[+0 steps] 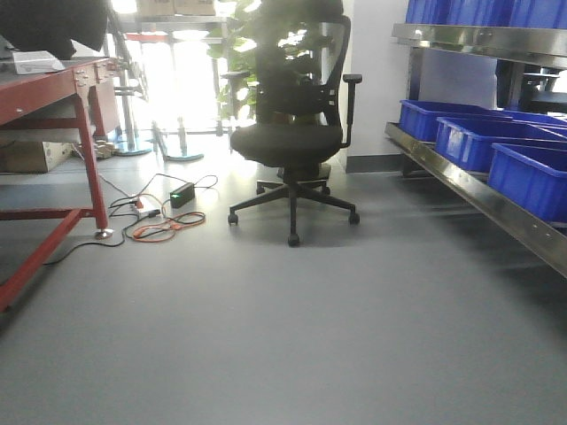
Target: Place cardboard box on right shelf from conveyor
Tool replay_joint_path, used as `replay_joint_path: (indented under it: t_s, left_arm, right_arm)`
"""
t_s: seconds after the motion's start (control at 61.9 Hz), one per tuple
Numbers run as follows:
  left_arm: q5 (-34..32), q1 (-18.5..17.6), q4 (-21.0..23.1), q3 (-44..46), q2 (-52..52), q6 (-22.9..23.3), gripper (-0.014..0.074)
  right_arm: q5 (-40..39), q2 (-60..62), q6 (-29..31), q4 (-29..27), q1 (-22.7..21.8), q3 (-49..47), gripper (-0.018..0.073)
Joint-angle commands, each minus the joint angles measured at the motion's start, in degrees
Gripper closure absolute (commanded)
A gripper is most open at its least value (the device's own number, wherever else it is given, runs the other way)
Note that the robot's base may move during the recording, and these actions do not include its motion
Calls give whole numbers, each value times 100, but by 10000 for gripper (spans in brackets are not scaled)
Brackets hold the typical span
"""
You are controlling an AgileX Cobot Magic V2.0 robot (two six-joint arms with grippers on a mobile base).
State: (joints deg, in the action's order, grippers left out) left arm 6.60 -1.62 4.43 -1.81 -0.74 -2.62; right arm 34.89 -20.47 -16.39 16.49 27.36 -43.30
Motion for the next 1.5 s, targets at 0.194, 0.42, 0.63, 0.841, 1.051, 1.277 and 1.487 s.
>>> replay_joint_path:
  t_s: [0.194,0.42,0.63,0.841,1.051,1.277,1.487]
  left_arm:
    - [-510,3,34,-54,-83,-1,713]
    - [-510,3,34,-54,-83,-1,713]
    - [-510,3,34,-54,-83,-1,713]
    - [-510,3,34,-54,-83,-1,713]
    - [-510,3,34,-54,-83,-1,712]
    - [-510,3,34,-54,-83,-1,713]
    - [-510,12,34,-54,-83,-1,713]
  right_arm:
    - [-605,-64,53,166,-14,-163,307]
    - [-605,-64,53,166,-14,-163,307]
    - [-605,-64,53,166,-14,-163,307]
    - [-605,-64,53,166,-14,-163,307]
    - [-605,-64,53,166,-14,-163,307]
    - [-605,-64,53,166,-14,-163,307]
    - [-605,-64,53,166,-14,-163,307]
